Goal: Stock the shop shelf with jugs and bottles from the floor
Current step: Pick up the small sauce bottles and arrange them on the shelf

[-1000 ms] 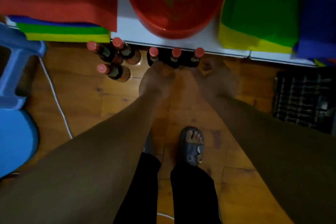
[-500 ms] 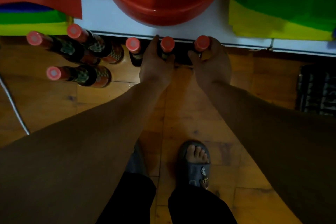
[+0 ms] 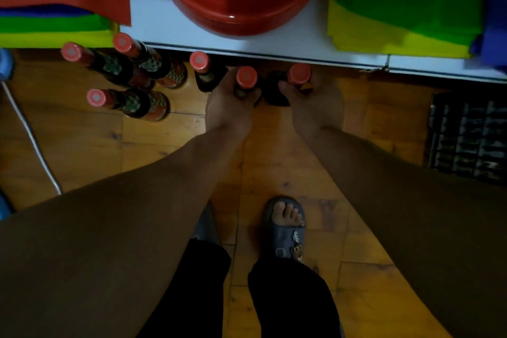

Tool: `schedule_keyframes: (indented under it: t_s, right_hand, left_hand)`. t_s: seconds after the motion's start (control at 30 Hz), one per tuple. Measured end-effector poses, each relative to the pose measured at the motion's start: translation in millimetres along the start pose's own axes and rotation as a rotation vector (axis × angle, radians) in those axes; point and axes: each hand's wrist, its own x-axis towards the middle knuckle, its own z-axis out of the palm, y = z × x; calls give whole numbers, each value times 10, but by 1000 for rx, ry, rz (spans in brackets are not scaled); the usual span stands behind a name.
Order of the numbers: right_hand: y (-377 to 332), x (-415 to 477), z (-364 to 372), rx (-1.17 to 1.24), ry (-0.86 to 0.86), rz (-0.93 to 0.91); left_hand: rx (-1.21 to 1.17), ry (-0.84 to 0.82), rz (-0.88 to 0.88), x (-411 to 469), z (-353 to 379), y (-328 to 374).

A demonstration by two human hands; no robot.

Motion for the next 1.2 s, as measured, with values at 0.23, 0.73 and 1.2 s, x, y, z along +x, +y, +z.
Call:
schedule_keyframes:
  t_s: [0.23,0.73,1.2]
  right_hand:
    - [-473,-557,-646,-79,-41,-37]
    - [-2173,-1862,-2149,-69,88,-246]
    - [-3867,-3191,-3508,-39,283,-438]
  left_hand:
    - [-58,-38,22,-754,-423,591]
    - [28,41,268,-2268,-1686,2342]
    - [124,150,609,-3696,-3043,3980]
